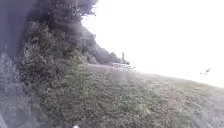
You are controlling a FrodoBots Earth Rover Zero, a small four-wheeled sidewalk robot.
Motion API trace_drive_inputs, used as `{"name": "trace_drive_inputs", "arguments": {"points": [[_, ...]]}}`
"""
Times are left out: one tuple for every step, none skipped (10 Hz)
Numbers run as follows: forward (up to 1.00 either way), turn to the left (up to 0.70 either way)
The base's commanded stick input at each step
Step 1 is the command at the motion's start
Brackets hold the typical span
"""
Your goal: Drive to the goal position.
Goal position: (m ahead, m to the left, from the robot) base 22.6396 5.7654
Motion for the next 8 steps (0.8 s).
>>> {"name": "trace_drive_inputs", "arguments": {"points": [[0.45,-0.26],[0.45,-0.27],[0.45,-0.27],[0.45,-0.27],[0.45,-0.27],[0.45,-0.27],[0.45,-0.27],[0.45,-0.27]]}}
